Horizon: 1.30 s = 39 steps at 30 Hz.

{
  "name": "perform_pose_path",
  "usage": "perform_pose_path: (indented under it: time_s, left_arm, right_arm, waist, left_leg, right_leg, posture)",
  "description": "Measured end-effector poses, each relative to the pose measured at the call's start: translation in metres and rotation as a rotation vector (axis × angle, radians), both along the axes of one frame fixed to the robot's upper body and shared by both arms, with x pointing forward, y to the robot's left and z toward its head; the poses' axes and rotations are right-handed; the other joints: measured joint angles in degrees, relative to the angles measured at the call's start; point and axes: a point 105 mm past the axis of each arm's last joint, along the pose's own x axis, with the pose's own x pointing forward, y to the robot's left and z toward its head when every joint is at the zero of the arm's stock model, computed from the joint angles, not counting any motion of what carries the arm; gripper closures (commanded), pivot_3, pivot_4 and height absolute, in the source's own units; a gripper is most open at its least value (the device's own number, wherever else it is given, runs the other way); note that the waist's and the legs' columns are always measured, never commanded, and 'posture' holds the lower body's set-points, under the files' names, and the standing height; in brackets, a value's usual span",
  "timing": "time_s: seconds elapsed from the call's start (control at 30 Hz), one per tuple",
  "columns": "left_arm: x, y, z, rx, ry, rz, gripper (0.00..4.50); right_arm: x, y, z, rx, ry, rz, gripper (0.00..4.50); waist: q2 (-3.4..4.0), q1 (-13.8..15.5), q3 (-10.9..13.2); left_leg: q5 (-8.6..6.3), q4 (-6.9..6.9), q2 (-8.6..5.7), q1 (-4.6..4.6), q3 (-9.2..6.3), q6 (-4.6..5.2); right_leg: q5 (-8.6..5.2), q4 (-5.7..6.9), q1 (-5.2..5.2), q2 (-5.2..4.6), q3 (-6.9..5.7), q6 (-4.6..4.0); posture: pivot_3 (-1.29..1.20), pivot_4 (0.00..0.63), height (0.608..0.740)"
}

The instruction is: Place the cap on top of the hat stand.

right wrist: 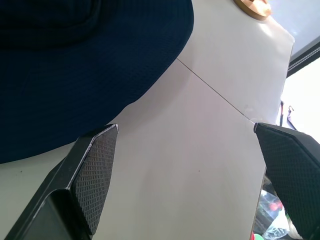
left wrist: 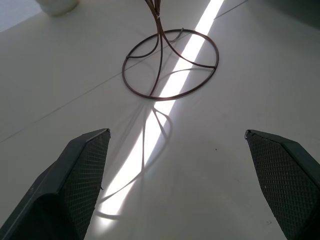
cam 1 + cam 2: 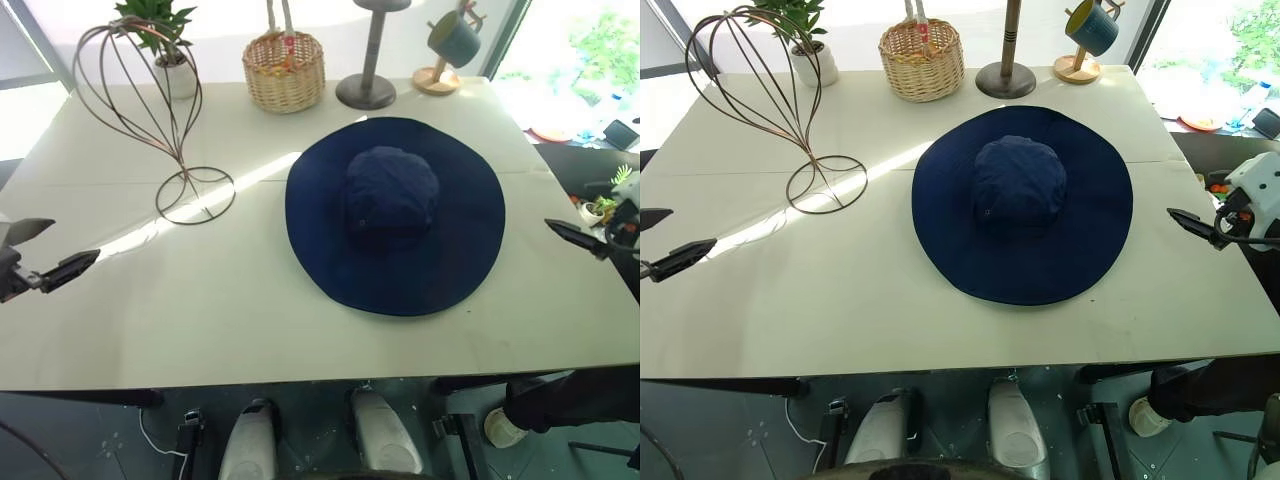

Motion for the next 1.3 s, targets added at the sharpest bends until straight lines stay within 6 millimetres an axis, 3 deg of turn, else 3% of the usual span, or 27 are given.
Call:
perform_pose_path:
  time_s: [0.47, 0.57, 0.67, 0.8, 0.97, 1.13, 1.3]
  left_arm:
    - [0.006, -0.005, 0.007, -0.019, -0.007, -0.020, 0.00]
    - [0.010, -0.020, 0.018, -0.062, 0.000, -0.097, 0.00]
    - [0.007, -0.053, 0.040, -0.089, 0.033, -0.267, 0.00]
    - [-0.003, -0.104, 0.062, -0.080, 0.098, -0.535, 0.00]
    - [-0.005, -0.143, 0.063, -0.061, 0.180, -0.773, 0.00]
    - [-0.011, -0.166, 0.046, -0.012, 0.290, -0.971, 0.00]
    - [-0.006, -0.172, 0.038, -0.005, 0.319, -1.038, 0.00]
  right_arm:
    - [0.002, -0.002, 0.001, -0.017, -0.012, -0.023, 0.04]
    - [0.007, -0.001, 0.008, -0.040, -0.031, -0.030, 0.04]
    - [0.008, 0.004, 0.024, -0.118, -0.060, -0.015, 0.04]
    - [-0.004, 0.038, 0.045, -0.269, -0.107, 0.120, 0.04]
    - [-0.030, 0.096, 0.040, -0.339, -0.114, 0.278, 0.04]
    - [-0.067, 0.146, 0.004, -0.425, -0.069, 0.407, 0.04]
    - [-0.088, 0.153, -0.033, -0.506, -0.032, 0.390, 0.04]
  waist:
    - [0.00, 0.0, 0.0]
    - [0.00, 0.0, 0.0]
    - [0.02, 0.0, 0.0]
    - [0.05, 0.1, 0.0]
    - [0.06, 0.1, 0.0]
    - [0.02, 0.7, 0.0]
    - [-0.09, 1.7, -0.1]
  left_leg:
    - [0.00, 0.03, 0.00, 0.00, 0.00, 0.00]
    - [0.00, 0.07, 0.00, 0.00, 0.00, 0.00]
    - [0.00, 0.06, -0.01, -0.04, -0.01, 0.00]
    - [-0.01, 0.03, -0.01, 0.01, -0.07, 0.01]
    - [-0.01, 0.19, -0.04, 0.03, -0.18, 0.01]
    - [-0.02, 0.42, -0.07, -0.01, -0.20, 0.04]
    - [-0.02, 0.58, -0.12, -0.04, -0.19, 0.04]
  right_leg:
    - [0.01, 0.02, 0.01, 0.00, 0.00, 0.01]
    - [0.01, 0.06, 0.01, 0.00, 0.00, 0.02]
    - [-0.01, 0.08, -0.01, -0.01, 0.00, 0.04]
    - [-0.05, 0.22, 0.00, 0.03, -0.02, 0.33]
    - [-0.18, 0.62, -0.03, 0.08, -0.02, 0.35]
    - [-0.35, 0.83, -0.07, 0.08, -0.02, 0.26]
    - [-0.41, 0.82, -0.01, 0.02, -0.01, 0.14]
  posture:
    - [0.00, 0.150, 0.740]
    - [0.00, 0.150, 0.740]
    - [0.00, 0.150, 0.740]
    - [0.00, 0.150, 0.740]
    - [0.00, 0.150, 0.740]
    - [0.00, 0.150, 0.740]
    - [0.00, 0.150, 0.740]
